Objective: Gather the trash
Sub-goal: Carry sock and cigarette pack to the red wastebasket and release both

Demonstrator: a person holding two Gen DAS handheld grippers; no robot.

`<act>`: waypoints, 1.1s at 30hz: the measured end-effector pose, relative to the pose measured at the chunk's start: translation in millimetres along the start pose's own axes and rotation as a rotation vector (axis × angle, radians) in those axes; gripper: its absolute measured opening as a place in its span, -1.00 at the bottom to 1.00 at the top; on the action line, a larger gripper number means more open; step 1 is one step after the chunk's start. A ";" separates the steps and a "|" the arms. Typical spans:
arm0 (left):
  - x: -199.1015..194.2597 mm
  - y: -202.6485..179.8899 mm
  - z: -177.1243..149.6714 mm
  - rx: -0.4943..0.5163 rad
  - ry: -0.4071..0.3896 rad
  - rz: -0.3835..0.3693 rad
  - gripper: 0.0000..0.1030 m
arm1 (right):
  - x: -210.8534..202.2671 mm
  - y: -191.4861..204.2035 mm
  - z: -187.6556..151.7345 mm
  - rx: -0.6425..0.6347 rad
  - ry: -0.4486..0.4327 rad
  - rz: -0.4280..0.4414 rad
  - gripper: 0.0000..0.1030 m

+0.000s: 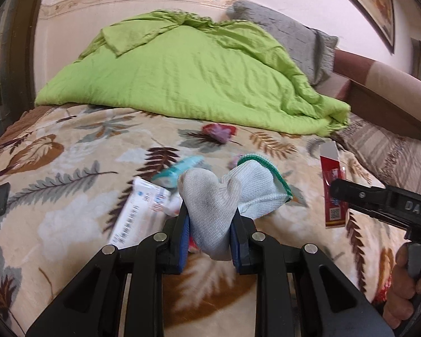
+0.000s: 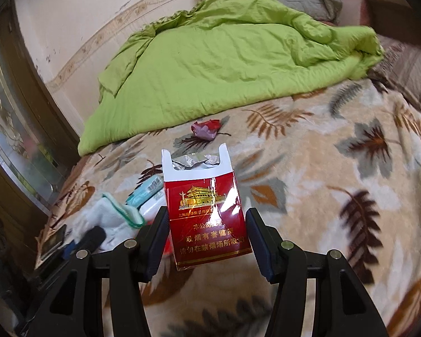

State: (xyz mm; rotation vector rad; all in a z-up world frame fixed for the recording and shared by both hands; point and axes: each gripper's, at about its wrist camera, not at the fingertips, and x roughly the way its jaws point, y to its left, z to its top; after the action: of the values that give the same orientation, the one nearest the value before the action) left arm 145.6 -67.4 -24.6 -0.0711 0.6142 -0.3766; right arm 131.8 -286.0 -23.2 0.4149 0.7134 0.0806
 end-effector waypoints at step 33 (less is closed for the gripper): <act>-47.5 -373.6 -85.8 0.523 0.284 -0.671 0.07 | -336.6 -281.8 -117.7 0.516 -0.211 -0.429 0.36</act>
State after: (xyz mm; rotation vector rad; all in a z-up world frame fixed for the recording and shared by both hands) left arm -60.3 -393.4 -3.0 0.2910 0.7459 -1.2025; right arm -218.6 -574.9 -6.4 0.7403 0.5961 -0.5553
